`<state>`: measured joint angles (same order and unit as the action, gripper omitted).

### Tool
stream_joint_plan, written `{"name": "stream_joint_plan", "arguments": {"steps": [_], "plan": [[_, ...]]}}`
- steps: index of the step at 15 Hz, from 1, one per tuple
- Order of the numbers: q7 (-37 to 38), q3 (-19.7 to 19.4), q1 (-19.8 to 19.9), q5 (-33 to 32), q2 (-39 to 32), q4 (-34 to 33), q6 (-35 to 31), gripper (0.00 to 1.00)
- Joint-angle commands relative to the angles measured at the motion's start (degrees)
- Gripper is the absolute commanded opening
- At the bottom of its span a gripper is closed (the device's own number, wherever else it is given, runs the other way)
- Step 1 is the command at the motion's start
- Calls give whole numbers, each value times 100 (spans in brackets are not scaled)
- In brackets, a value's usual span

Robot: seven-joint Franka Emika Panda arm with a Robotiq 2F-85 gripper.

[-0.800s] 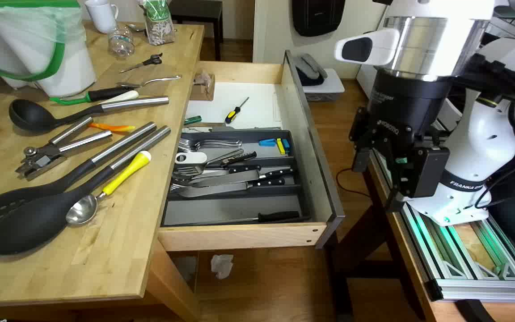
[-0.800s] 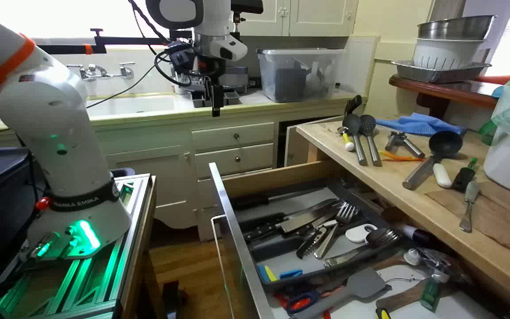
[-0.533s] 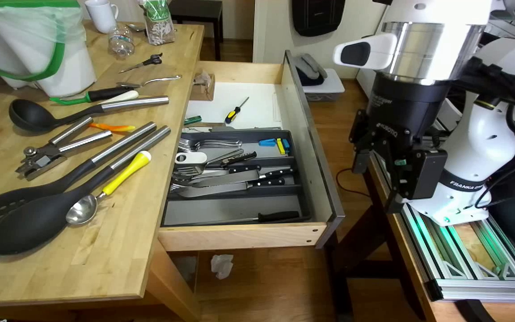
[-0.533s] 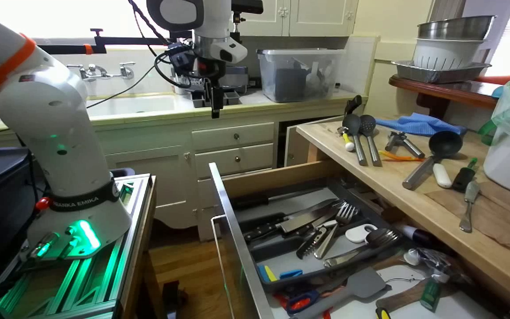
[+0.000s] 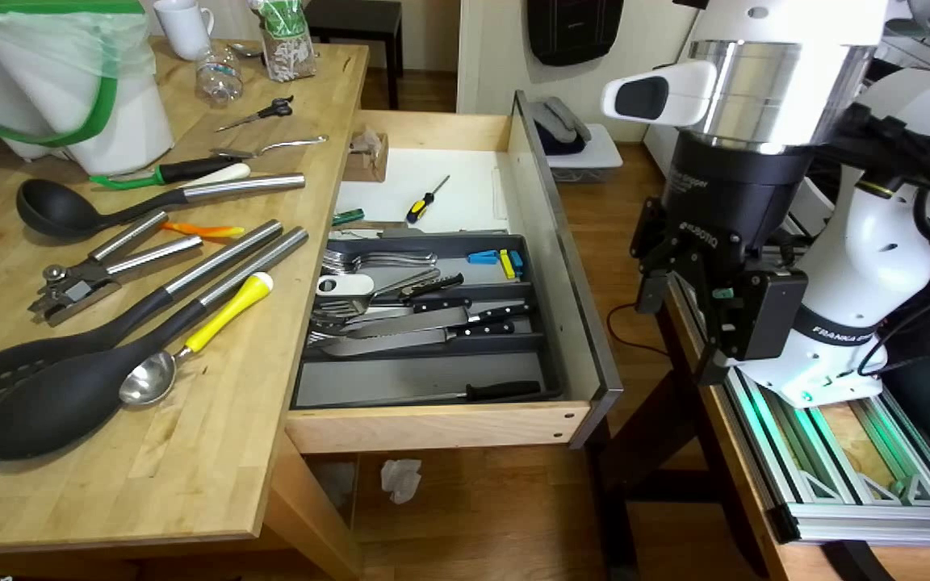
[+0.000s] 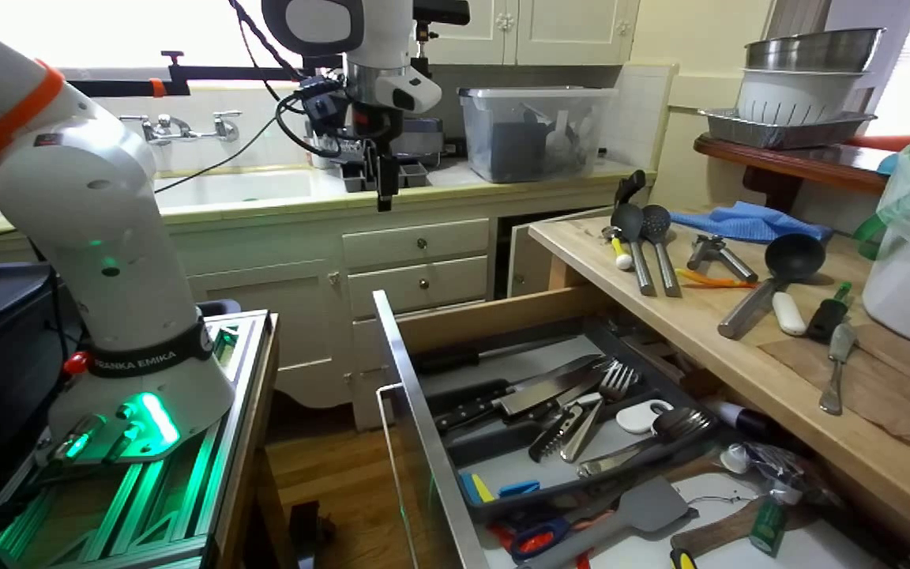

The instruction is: Move the peeler to the right.

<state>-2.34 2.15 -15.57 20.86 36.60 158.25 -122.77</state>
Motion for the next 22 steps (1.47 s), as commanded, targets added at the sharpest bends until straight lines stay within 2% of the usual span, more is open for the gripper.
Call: {"name": "stream_joint_plan", "arguments": {"steps": [1,7,11,14,16,19,22], "plan": [[-42,78,86,49,4,-12,34,100],[-42,78,86,49,4,-12,34,100],[-635,-345,386,36,-558,-24,-574,100],[-1574,-915,507,192,-982,-52,-1126,100],[-2338,-1391,510,381,-1368,-269,-1252,100],[-3540,-1859,532,327,-1998,-831,-1061,100],[-4467,-1913,681,180,-2787,-1581,-550,100]]}}
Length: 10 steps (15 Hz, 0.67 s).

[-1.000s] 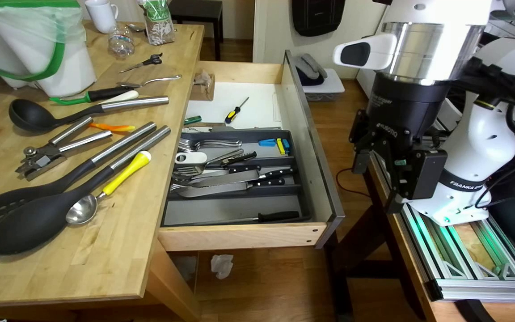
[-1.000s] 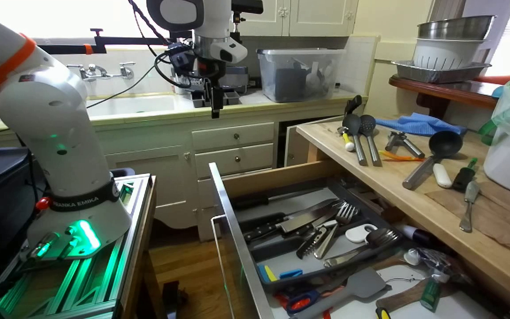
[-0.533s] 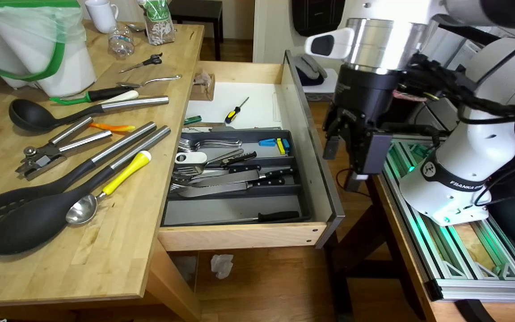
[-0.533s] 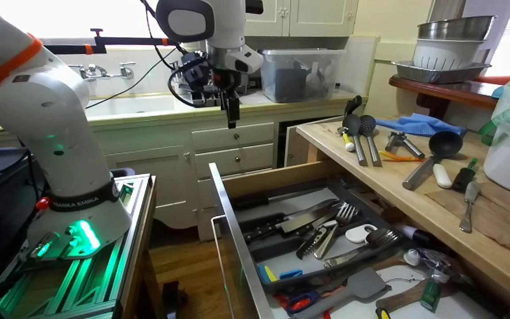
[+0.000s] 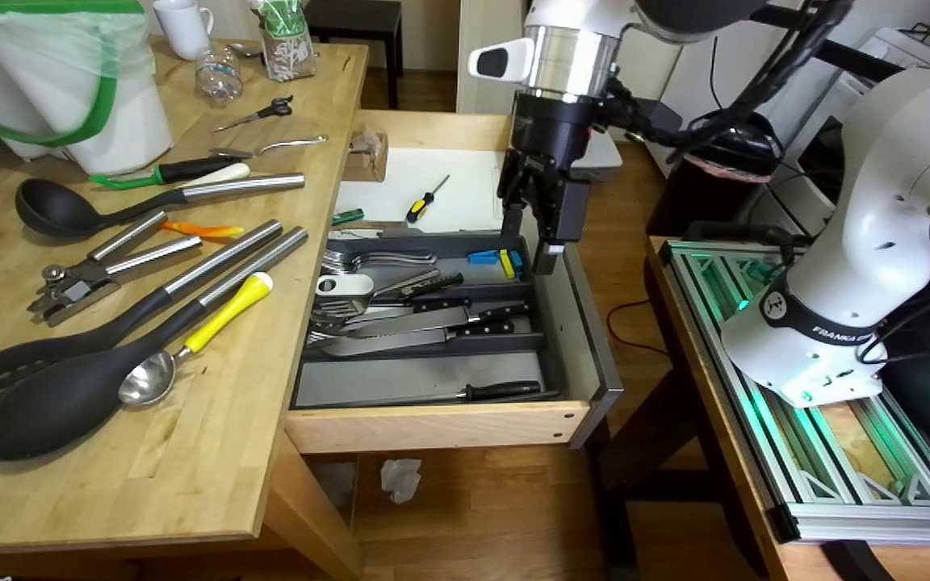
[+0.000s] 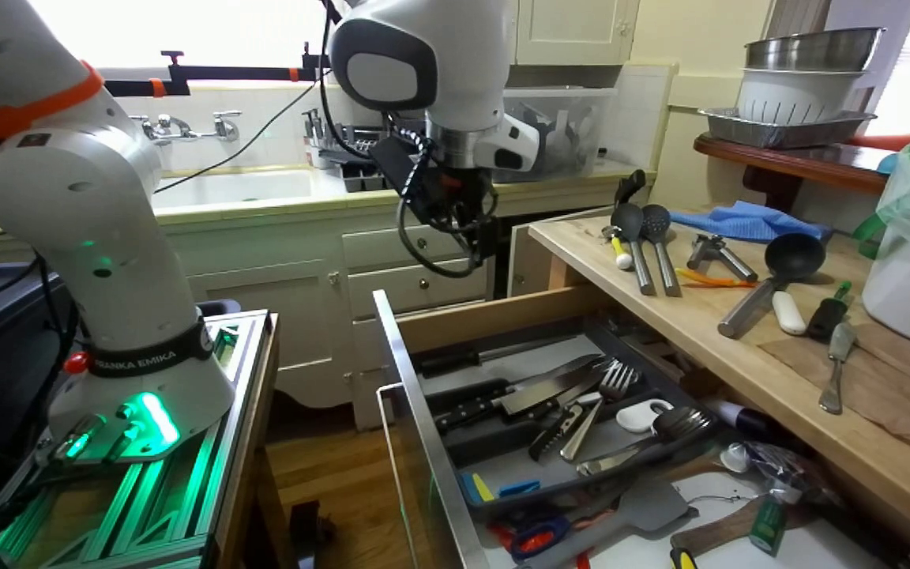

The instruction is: Move the peeler to the right.

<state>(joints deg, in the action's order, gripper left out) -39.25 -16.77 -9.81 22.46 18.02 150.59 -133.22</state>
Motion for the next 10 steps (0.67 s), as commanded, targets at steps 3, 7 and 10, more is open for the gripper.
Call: {"name": "stream_joint_plan", "arguments": {"steps": [3,7,10], "plan": [[-539,309,449,75,-730,-648,434,100],[-576,390,525,53,-1149,-936,510,100],[-603,410,584,47,-1287,-1017,422,100]]}}
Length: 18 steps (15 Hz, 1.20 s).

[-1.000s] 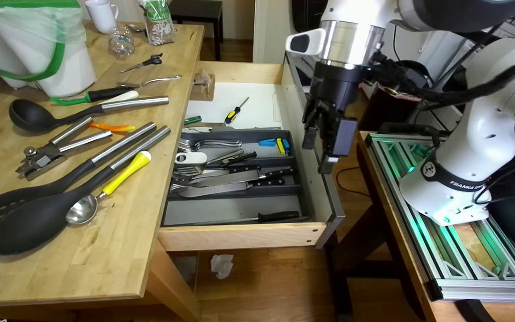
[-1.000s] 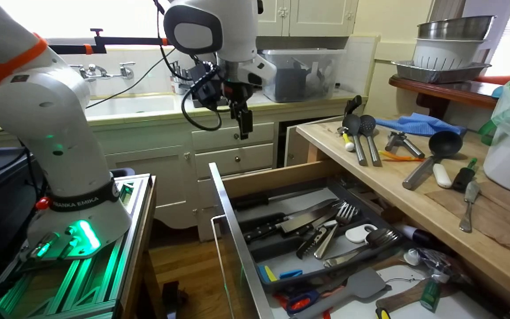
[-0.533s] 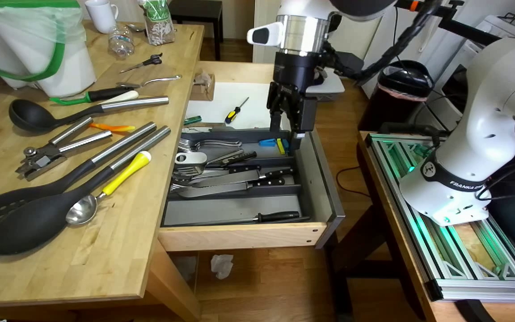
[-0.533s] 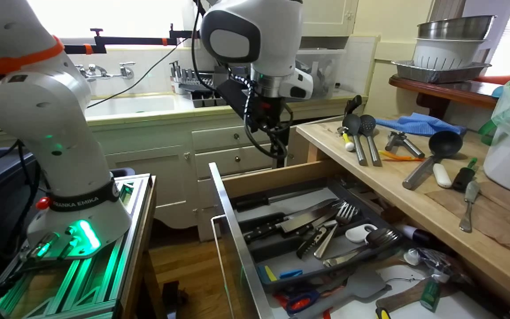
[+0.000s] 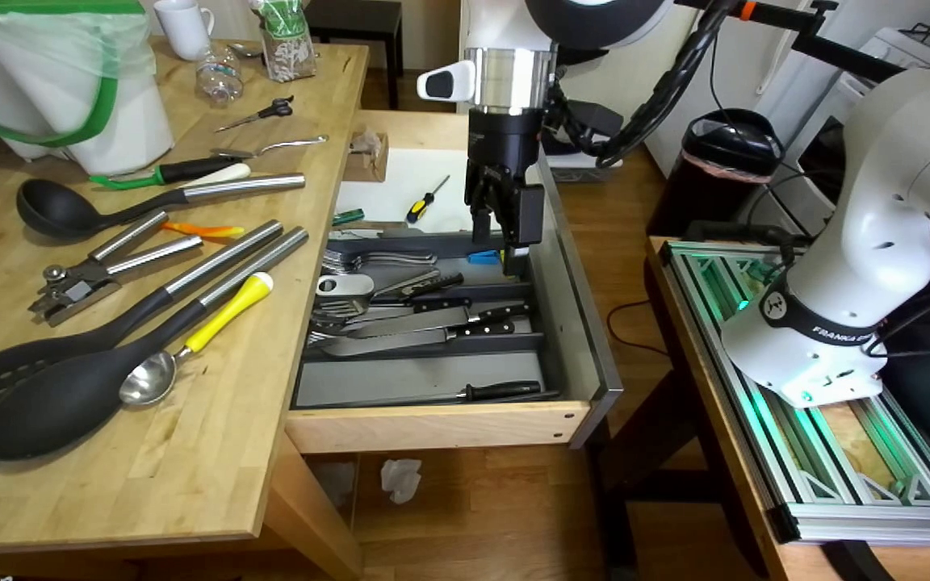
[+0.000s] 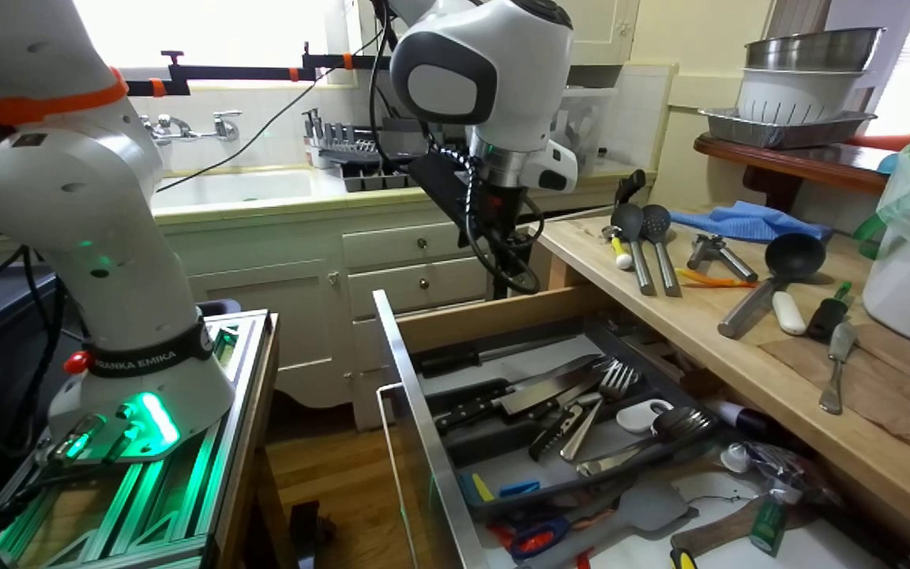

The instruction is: Move the peeler to the right.

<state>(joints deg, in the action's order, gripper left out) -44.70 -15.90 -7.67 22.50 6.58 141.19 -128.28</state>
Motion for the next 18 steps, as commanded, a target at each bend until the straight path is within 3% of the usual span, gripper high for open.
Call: {"name": "stream_joint_plan", "arguments": {"steps": [1,5,12,18], "plan": [[-105,356,466,74,-289,-176,-129,100],[-93,524,786,-241,-664,-344,-651,100],[70,835,1126,-283,-1603,-476,-1936,100],[-167,1204,1599,-397,-2461,-828,-2597,100]]}}
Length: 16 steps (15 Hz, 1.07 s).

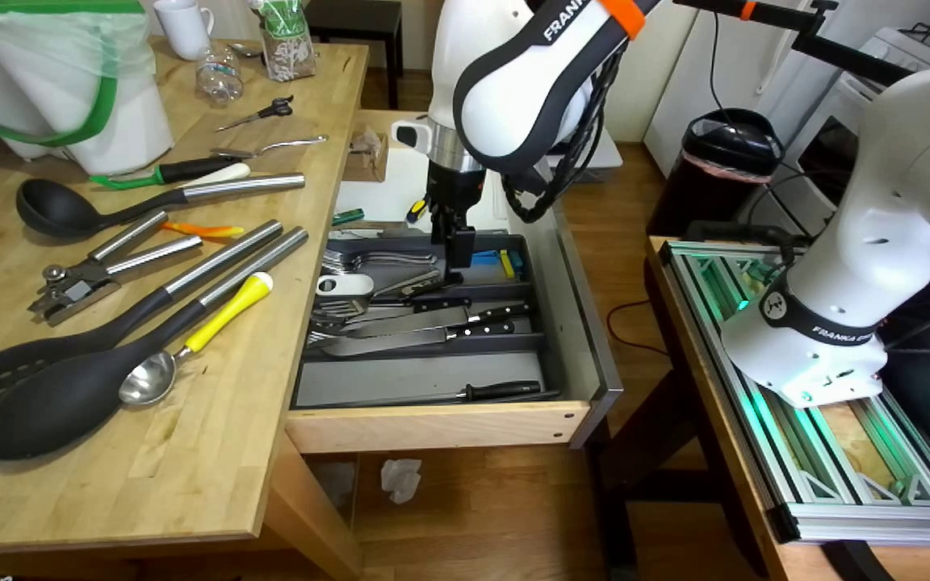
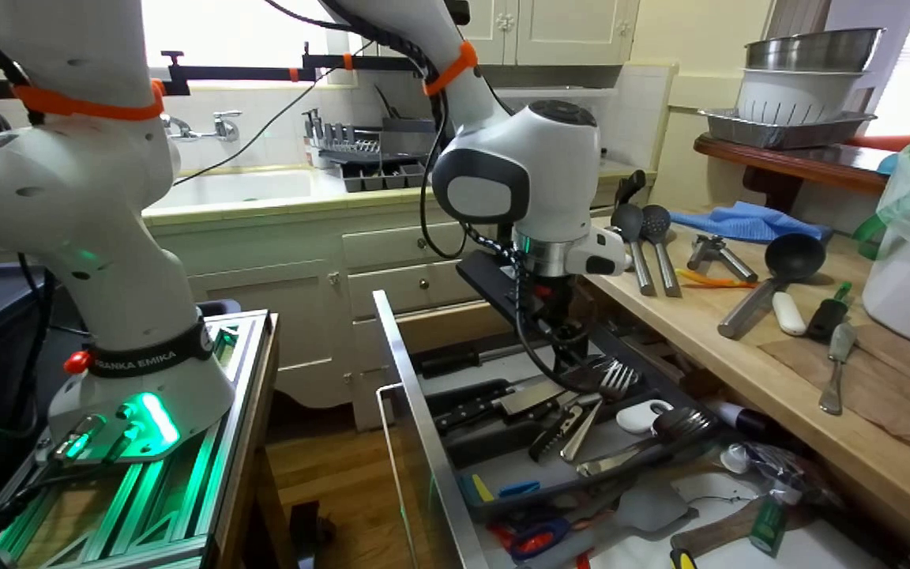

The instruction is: Move the peeler to the right.

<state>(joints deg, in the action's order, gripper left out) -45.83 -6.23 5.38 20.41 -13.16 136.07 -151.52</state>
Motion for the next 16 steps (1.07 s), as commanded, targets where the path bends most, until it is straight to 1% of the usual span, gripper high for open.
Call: {"name": "stream_joint_plan", "arguments": {"steps": [1,5,6,7,8,9,11,12,13,15,16], "plan": [[4,282,350,-269,-605,-389,-382,100],[56,468,579,-668,-1034,-667,-612,99],[71,511,633,-737,-1128,-715,-657,80],[87,545,675,-815,-1213,-764,-684,82],[82,584,722,-879,-1289,-797,-696,79],[125,586,737,-964,-1367,-828,-743,65],[156,623,787,-1102,-1489,-863,-820,59],[200,614,790,-1182,-1550,-871,-895,55],[210,644,827,-1220,-1599,-887,-940,53],[263,667,860,-1348,-1682,-914,-1032,54],[286,659,853,-1428,-1722,-925,-1107,53]]}}
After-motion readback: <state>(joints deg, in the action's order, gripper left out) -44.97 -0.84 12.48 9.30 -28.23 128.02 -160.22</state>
